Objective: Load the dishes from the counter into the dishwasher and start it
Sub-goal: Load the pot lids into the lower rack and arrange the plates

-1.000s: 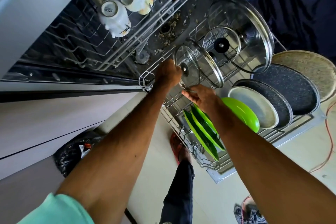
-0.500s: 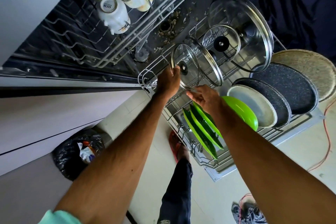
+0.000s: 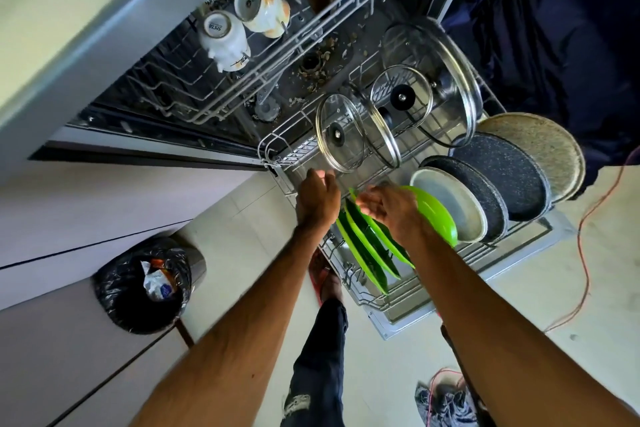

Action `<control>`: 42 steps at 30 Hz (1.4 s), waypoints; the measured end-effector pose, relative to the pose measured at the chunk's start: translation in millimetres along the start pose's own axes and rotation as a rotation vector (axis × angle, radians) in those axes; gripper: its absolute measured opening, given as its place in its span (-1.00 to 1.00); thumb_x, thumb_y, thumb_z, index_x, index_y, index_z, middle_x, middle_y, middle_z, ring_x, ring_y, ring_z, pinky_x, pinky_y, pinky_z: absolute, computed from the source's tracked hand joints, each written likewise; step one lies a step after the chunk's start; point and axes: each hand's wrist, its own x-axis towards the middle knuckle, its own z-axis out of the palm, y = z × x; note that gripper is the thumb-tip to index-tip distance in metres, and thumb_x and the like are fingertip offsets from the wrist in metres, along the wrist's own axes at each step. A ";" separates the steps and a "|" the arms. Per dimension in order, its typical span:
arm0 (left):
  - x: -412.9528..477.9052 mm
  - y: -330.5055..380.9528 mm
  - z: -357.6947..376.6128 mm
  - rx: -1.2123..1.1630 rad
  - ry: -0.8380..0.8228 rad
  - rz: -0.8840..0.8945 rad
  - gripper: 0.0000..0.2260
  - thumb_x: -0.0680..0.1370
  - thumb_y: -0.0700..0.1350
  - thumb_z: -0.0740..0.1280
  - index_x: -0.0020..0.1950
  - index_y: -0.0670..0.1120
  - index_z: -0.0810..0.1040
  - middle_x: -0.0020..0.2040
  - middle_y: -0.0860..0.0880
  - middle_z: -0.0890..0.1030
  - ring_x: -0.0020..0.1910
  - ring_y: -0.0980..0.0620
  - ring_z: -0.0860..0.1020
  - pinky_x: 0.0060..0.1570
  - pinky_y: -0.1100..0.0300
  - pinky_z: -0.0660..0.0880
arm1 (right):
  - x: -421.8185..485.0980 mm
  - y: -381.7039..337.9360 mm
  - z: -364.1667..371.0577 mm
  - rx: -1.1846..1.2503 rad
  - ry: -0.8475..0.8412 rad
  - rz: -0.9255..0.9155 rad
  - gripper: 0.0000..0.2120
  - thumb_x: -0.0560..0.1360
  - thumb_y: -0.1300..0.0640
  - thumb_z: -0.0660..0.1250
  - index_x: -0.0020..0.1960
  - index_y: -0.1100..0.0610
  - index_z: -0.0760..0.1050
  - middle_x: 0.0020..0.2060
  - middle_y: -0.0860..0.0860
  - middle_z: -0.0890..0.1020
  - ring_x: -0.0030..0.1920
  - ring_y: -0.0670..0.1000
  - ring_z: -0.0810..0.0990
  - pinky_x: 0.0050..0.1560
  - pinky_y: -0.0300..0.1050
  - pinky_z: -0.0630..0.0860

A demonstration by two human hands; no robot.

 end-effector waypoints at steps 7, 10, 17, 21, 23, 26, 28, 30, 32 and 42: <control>5.5 30.3 -3.2 0.023 0.054 -0.032 -0.51 0.65 0.07 0.27 0.29 -0.36 0.44 0.17 -0.34 0.59 0.10 -0.24 0.63 0.03 -0.05 0.63 | -40.8 -14.3 -41.4 -0.002 0.077 0.075 -0.86 0.62 0.29 0.27 0.08 0.31 0.59 -0.22 0.13 0.72 -0.24 0.06 0.71 -0.16 -0.10 0.65; 41.4 42.3 -3.4 0.026 0.090 -0.133 -0.48 0.63 0.07 0.30 0.32 -0.38 0.46 0.24 -0.34 0.57 0.18 -0.25 0.60 0.00 0.02 0.56 | -37.0 -10.9 -54.6 -0.032 0.053 0.093 -0.85 0.61 0.26 0.29 0.11 0.26 0.61 -0.22 0.12 0.73 -0.28 0.03 0.72 -0.36 -0.17 0.63; 62.6 50.1 4.9 0.116 0.064 -0.139 -0.65 0.58 -0.15 0.38 0.29 -0.32 0.52 0.21 -0.25 0.63 0.14 -0.12 0.62 -0.46 0.32 0.39 | -34.9 2.5 -59.5 -0.080 0.012 0.099 -0.84 0.61 0.24 0.29 0.09 0.21 0.63 -0.17 0.12 0.74 -0.26 0.00 0.73 -0.25 -0.13 0.66; 55.1 42.5 -2.2 0.073 0.125 -0.116 -0.64 0.52 -0.08 0.47 0.17 -0.32 0.57 0.08 -0.22 0.67 -0.05 -0.10 0.66 -0.58 0.37 0.33 | -46.0 2.5 -50.5 -0.093 0.010 0.104 -0.86 0.62 0.24 0.28 0.06 0.20 0.62 -0.16 0.11 0.73 -0.26 0.00 0.72 -0.30 -0.17 0.59; 49.9 34.8 -12.4 0.048 0.151 -0.125 -0.64 0.48 -0.07 0.48 0.11 -0.33 0.59 0.04 -0.25 0.68 -0.01 -0.17 0.68 -0.43 0.19 0.46 | -49.6 0.5 -43.9 -0.095 0.010 0.096 -0.86 0.62 0.24 0.28 0.06 0.20 0.62 -0.16 0.10 0.73 -0.26 -0.01 0.72 -0.27 -0.15 0.59; 38.0 24.6 -25.8 0.029 0.178 -0.136 -0.62 0.48 -0.08 0.47 0.15 -0.34 0.59 0.07 -0.26 0.68 0.03 -0.18 0.67 -0.32 0.18 0.42 | -50.6 -1.9 -30.6 -0.113 0.019 0.087 -0.85 0.62 0.24 0.27 0.06 0.20 0.61 -0.16 0.10 0.72 -0.22 0.01 0.72 -0.20 -0.12 0.60; 33.0 16.9 -28.8 0.005 0.192 -0.136 -0.59 0.49 -0.05 0.47 0.15 -0.36 0.58 0.08 -0.28 0.67 0.04 -0.20 0.66 -0.37 0.26 0.40 | -49.2 -3.5 -20.9 -0.122 0.015 0.080 -0.85 0.62 0.25 0.27 0.07 0.21 0.61 -0.17 0.10 0.72 -0.21 0.02 0.72 -0.18 -0.11 0.61; 27.8 14.7 -30.5 -0.048 0.199 -0.122 -0.60 0.50 -0.04 0.47 0.07 -0.39 0.59 -0.01 -0.30 0.68 -0.03 -0.21 0.67 -0.53 0.26 0.35 | -47.4 -5.4 -11.4 -0.148 0.014 0.068 -0.85 0.62 0.25 0.26 0.09 0.22 0.60 -0.18 0.09 0.72 -0.23 -0.01 0.72 -0.22 -0.13 0.62; 26.2 14.4 -29.7 -0.129 0.184 -0.149 -0.62 0.51 -0.04 0.46 0.02 -0.39 0.59 -0.06 -0.31 0.68 -0.08 -0.21 0.68 -0.43 0.14 0.49 | -45.4 -7.2 -6.0 -0.165 0.018 0.063 -0.85 0.63 0.25 0.26 0.11 0.23 0.59 -0.19 0.09 0.70 -0.29 -0.03 0.70 -0.30 -0.18 0.63; 33.1 21.5 8.4 -0.247 0.141 -0.190 -0.70 0.45 0.01 0.48 -0.05 -0.22 0.60 -0.17 -0.12 0.69 -0.22 -0.07 0.70 -0.31 0.02 0.67 | -42.5 -2.9 -5.9 -0.204 0.082 0.059 -0.83 0.61 0.24 0.28 0.11 0.21 0.62 -0.18 0.09 0.74 -0.26 -0.02 0.73 -0.33 -0.21 0.59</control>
